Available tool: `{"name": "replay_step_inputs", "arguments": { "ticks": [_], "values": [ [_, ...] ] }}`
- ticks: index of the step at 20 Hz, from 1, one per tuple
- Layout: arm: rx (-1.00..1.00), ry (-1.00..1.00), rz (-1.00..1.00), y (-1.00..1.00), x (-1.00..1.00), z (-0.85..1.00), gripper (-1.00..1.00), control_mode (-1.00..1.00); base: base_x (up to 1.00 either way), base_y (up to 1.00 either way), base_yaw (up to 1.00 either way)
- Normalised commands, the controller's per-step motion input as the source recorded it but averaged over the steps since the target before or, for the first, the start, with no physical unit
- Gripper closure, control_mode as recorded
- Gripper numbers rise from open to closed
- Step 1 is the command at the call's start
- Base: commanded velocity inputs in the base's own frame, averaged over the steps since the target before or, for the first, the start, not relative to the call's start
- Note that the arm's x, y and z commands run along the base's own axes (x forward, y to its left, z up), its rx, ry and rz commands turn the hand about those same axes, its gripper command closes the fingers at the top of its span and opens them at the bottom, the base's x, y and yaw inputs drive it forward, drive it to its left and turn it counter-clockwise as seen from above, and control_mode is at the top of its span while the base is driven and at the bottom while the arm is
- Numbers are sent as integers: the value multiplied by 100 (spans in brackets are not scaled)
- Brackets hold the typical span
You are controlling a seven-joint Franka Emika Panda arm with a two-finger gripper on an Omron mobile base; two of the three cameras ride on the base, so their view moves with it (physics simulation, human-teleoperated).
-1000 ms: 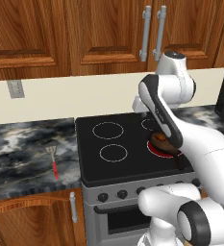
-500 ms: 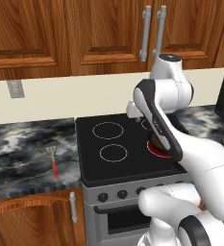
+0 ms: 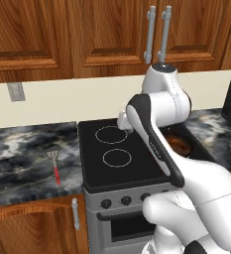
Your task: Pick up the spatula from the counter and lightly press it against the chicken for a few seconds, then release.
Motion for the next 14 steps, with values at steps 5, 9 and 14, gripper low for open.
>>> {"name": "replay_step_inputs", "arguments": {
  "ticks": [5,9,14],
  "values": [
    [0,0,0,40,-24,-20,-100,-100,0,0,0],
    [2,0,0,37,-22,-33,-100,-100,0,0,0],
    [6,0,0,46,-14,-21,-100,-100,0,0,0]
  ]
}}
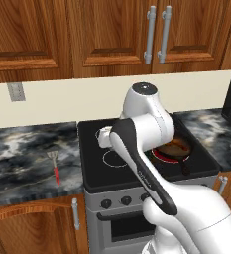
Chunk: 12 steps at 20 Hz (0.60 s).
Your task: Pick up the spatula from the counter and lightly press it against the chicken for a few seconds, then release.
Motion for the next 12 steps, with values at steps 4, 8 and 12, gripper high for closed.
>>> {"name": "replay_step_inputs", "arguments": {
  "ticks": [4,8,12],
  "values": [
    [5,0,0,44,-9,-4,-100,-100,0,0,0],
    [1,0,0,40,-1,0,-100,-100,0,0,0],
    [0,0,5,49,0,0,-100,-100,0,0,0]
  ]
}}
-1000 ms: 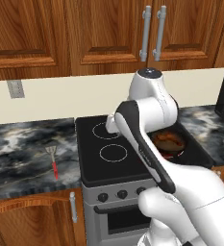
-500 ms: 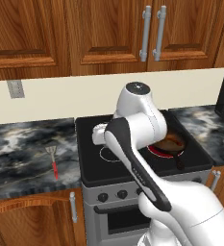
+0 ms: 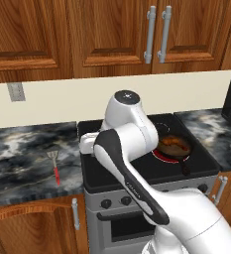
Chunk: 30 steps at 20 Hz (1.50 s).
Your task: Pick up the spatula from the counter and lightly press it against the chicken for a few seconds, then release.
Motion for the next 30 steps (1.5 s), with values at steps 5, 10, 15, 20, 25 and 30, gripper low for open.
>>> {"name": "replay_step_inputs", "arguments": {
  "ticks": [5,10,15,20,25,30],
  "values": [
    [0,0,5,46,0,-2,-100,-100,0,0,0],
    [0,0,3,37,0,-7,-100,-100,0,0,0],
    [0,0,2,24,0,-16,-100,-100,0,0,0],
    [1,0,0,17,0,-34,-100,-100,0,0,0],
    [0,0,0,10,8,-18,-100,-100,0,0,0],
    [1,0,0,5,20,-1,-100,-100,0,0,0]
  ]
}}
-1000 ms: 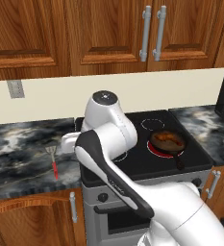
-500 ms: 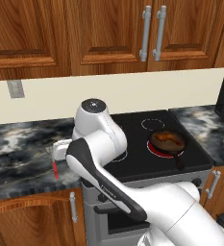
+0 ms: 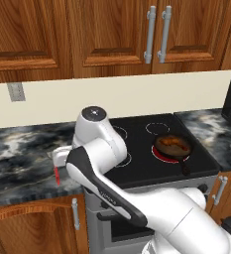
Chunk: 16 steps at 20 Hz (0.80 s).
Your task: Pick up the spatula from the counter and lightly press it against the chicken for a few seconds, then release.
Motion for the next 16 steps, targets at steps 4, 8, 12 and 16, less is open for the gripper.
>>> {"name": "replay_step_inputs", "arguments": {
  "ticks": [4,8,12,16],
  "values": [
    [1,0,0,6,17,-7,-100,-100,0,0,0],
    [3,0,0,16,17,-16,-100,-100,0,0,0],
    [3,2,0,24,25,-26,-100,-100,0,0,0],
    [0,1,0,16,20,-25,-100,-100,0,0,0]
  ]
}}
